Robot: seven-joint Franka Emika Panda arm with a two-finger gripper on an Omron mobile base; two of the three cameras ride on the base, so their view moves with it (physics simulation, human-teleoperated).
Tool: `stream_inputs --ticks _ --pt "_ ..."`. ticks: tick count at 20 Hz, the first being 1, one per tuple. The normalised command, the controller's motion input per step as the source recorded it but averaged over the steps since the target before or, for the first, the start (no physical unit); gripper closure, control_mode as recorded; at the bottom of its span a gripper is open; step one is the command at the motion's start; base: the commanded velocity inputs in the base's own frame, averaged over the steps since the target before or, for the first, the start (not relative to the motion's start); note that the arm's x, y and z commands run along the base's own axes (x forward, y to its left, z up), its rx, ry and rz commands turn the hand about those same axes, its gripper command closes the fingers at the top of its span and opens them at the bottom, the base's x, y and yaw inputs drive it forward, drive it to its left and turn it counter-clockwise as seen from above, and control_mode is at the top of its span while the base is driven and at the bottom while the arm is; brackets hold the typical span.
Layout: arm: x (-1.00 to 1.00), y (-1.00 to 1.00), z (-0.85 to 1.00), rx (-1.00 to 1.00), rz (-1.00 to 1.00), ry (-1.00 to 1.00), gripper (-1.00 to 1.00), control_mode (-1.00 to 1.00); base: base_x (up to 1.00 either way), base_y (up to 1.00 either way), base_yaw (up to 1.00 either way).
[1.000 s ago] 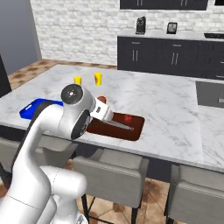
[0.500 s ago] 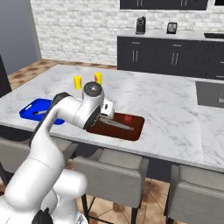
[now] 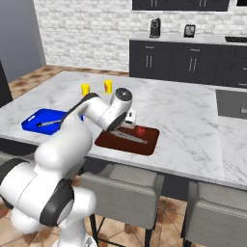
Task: Gather the sweet potato and bell pepper from the fridge and place them on a tray on the dining counter. Then gather the steaks from the fridge and place them on the other tray.
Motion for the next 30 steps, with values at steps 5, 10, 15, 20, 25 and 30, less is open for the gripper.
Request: stream_inputs --ticks 5,10,15,20,25,30 --pt "0.20 -0.40 -0.49 0.03 0.12 0.00 1.00 -1.00 0.00 0.00 0.00" --pt "0.17 -0.16 -0.51 0.01 0.14 0.00 1.00 -1.00 0.00 0.00 0.00" --pt "0.25 0.00 -0.40 0.00 0.17 0.00 1.00 -1.00 0.00 0.00 0.00" --pt "0.35 0.02 -0.41 0.00 0.19 0.00 1.00 -1.00 0.00 0.00 0.00" --pt "0.43 0.15 -0.43 0.00 0.18 0.01 1.00 -1.00 0.00 0.00 0.00" --pt "0.64 0.14 -0.43 0.00 0.14 0.05 1.00 -1.00 0.00 0.00 0.00"
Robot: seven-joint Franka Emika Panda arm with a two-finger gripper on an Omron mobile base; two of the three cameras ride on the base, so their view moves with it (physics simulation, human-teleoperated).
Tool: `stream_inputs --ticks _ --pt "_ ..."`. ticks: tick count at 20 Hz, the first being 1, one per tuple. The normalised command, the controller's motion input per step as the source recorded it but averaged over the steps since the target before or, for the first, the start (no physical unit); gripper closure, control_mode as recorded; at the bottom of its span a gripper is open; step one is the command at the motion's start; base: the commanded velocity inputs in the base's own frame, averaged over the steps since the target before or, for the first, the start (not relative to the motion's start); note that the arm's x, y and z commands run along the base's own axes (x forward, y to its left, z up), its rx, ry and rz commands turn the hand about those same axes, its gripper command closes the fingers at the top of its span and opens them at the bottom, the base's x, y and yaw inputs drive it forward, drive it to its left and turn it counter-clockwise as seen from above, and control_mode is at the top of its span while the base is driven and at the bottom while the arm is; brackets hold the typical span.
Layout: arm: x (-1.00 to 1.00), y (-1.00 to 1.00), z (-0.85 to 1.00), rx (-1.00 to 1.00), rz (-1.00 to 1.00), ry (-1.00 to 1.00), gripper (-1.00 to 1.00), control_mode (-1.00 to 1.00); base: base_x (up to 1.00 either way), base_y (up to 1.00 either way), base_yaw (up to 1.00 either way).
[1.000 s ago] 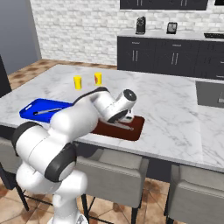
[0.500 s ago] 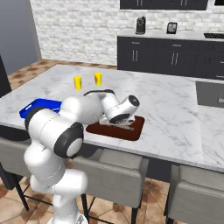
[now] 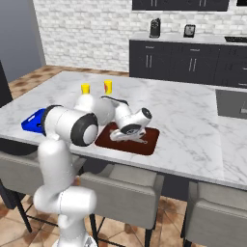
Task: Gather the sweet potato and bell pepper from the fridge and place them on a tray on the dining counter. Then gather the steaks from the fridge and place them on the other tray.
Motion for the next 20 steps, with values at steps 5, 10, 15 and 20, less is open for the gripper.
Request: stream_inputs --ticks 5,10,15,20 --pt "0.64 0.00 -0.32 0.00 0.13 0.03 1.00 -1.00 0.00 0.00 0.00" --pt "0.54 0.00 -0.25 0.00 0.13 0.00 1.00 -1.00 0.00 0.00 0.00" --pt "0.04 0.01 -0.07 0.00 0.13 -0.03 -1.00 -1.00 0.00 0.00 0.00" --pt "-0.53 0.07 0.13 -0.02 0.08 -0.17 -1.00 -1.00 0.00 0.00 0.00"
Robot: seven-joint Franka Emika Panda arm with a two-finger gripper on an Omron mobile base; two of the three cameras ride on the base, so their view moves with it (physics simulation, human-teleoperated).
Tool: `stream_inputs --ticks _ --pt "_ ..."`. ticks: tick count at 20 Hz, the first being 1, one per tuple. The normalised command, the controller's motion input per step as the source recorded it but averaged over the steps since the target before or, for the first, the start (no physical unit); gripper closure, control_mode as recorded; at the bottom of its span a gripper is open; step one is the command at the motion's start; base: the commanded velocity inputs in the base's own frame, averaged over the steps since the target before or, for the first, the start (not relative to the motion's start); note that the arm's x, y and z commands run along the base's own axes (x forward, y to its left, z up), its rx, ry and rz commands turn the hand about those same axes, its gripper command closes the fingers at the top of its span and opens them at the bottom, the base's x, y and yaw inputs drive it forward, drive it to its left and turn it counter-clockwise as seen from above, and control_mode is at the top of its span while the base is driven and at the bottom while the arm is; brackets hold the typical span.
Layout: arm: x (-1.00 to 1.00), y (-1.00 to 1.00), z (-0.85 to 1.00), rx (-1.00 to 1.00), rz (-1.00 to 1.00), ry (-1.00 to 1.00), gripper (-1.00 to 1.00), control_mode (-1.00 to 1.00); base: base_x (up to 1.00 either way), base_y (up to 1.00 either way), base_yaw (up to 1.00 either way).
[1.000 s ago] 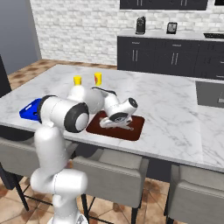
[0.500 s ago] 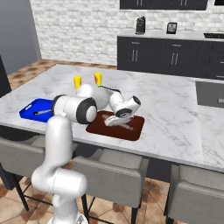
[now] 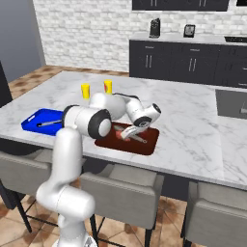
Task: Gather the sweet potato and bell pepper from the fridge and place them on a tray on the dining counter. Then gather the steaks from the fridge and place them on the other tray.
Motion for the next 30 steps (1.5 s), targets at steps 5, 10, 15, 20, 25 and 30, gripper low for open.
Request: stream_inputs --ticks 5,10,15,20,25,30 --pt "-0.75 0.33 0.42 -0.11 0.01 -0.41 -1.00 -1.00 0.00 0.00 0.00" --pt "-0.87 0.55 0.62 -0.21 0.00 -0.50 -1.00 -1.00 0.00 0.00 0.00" --pt "-0.98 0.63 0.60 -0.39 0.00 -0.46 -1.00 -1.00 0.00 0.00 0.00" --pt "-0.73 0.56 0.87 -0.48 0.03 -0.13 -1.00 -1.00 0.00 0.00 0.00" --pt "-0.58 0.33 0.97 -0.54 0.04 0.00 -1.00 -1.00 0.00 0.00 0.00" --pt "-0.55 0.05 0.91 -0.48 0.07 0.00 -1.00 -1.00 0.00 0.00 0.00"
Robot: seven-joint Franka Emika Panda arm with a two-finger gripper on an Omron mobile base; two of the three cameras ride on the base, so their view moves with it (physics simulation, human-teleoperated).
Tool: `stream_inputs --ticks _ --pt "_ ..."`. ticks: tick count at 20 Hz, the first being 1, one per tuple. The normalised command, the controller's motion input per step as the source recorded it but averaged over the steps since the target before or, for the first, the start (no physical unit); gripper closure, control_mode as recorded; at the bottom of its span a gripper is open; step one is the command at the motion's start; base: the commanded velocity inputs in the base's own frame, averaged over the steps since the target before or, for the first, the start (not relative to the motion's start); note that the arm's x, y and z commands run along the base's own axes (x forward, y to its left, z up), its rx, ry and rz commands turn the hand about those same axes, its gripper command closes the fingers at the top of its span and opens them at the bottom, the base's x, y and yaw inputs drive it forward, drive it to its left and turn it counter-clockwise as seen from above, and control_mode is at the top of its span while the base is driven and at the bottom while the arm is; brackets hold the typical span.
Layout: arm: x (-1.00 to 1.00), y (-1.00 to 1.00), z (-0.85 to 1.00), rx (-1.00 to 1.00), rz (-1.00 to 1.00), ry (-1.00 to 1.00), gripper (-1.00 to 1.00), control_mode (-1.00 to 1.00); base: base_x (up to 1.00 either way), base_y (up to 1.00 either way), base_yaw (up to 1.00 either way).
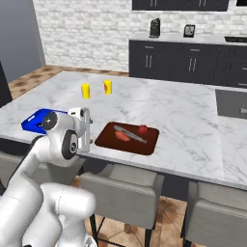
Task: Gather the sweet potato and bell pepper from the fridge and place them on a tray on the dining counter. Then gather the steaks from the fridge and place them on the other tray.
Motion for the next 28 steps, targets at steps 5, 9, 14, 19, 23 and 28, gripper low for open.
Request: stream_inputs --ticks 5,9,14,19,23,28 --pt "-0.62 -0.07 0.72 -0.27 0.20 0.00 -1.00 -1.00 0.00 0.00 0.00" --pt "-0.78 -0.02 0.48 -0.03 0.26 0.00 -1.00 -1.00 0.00 0.00 0.00" --pt "-0.68 0.00 0.40 0.00 0.23 0.04 -1.00 -1.00 0.00 0.00 0.00" --pt "-0.14 0.00 0.17 0.00 0.21 0.15 -1.00 -1.00 0.00 0.00 0.00" --pt "0.05 -0.01 -0.22 0.00 0.16 0.04 -1.00 -1.00 0.00 0.00 0.00" --pt "0.00 -0.06 -0.35 0.00 0.09 0.00 -1.00 -1.00 0.00 0.00 0.00"
